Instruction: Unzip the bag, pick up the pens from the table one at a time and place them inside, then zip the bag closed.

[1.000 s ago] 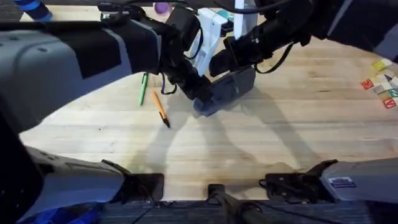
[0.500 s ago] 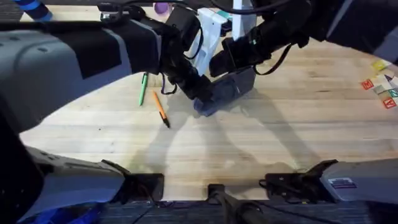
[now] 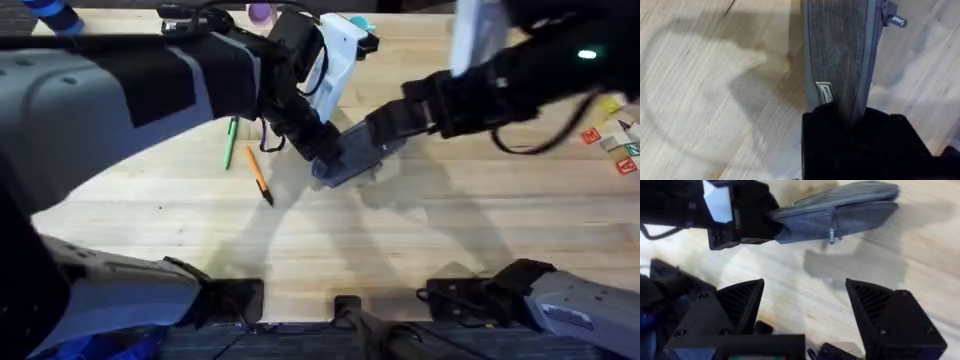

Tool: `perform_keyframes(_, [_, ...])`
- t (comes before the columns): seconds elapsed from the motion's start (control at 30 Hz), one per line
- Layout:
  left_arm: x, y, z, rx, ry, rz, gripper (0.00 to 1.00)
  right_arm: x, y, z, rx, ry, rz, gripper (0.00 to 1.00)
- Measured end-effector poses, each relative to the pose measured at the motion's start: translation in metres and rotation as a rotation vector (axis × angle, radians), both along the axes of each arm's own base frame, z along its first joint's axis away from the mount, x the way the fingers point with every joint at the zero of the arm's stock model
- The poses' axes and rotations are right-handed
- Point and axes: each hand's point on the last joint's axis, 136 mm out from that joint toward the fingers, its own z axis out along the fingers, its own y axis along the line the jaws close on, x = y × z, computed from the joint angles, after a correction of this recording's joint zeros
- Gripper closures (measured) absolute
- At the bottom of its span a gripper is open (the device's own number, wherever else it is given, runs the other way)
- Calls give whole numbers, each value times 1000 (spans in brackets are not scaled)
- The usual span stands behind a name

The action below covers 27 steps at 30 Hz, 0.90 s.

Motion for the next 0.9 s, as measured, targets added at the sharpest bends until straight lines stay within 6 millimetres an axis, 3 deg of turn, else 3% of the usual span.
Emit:
perform_keyframes(0.23, [0,0,0,0,0,0,957,-13,-35,39,-8,-164,-137,4])
perform_keyframes(0.4, [0,0,0,0,0,0,957,-23,-56,55,-24,-242,-195,3])
perform_keyframes(0.9, [0,0,0,0,0,0,957,-28,-63,59,-16,-256,-230,4])
